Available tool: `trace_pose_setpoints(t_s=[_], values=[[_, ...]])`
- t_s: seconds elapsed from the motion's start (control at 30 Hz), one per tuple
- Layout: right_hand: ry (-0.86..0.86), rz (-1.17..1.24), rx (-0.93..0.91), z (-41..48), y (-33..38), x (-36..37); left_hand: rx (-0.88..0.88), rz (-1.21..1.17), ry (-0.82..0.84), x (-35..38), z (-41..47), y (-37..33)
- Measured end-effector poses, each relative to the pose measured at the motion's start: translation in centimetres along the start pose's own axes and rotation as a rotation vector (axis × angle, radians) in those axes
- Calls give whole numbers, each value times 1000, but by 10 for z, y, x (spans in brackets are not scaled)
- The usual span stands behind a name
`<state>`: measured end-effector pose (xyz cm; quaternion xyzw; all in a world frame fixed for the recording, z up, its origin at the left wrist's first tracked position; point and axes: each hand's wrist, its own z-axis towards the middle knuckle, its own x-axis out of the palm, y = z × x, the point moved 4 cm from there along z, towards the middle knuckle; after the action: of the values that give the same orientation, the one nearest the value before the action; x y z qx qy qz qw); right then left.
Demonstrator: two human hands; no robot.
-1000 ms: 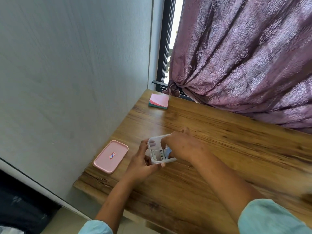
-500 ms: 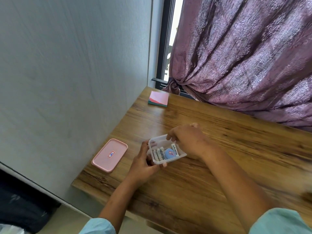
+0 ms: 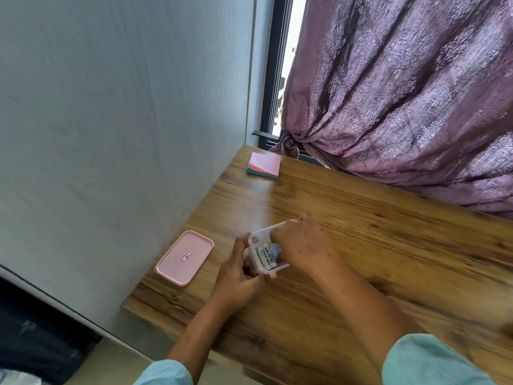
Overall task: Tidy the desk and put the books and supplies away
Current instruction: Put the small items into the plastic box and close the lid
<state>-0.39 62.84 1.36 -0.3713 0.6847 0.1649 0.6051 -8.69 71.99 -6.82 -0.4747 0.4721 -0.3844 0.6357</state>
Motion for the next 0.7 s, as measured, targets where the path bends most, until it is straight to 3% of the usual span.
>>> trace_pose_setpoints(t_s=[0.13,0.7], values=[[-36,24,-13,2,-3,3,13,10,10,1,1,0],[81,-4,-14,11,4,-1,30,36,-13,1,1,2]])
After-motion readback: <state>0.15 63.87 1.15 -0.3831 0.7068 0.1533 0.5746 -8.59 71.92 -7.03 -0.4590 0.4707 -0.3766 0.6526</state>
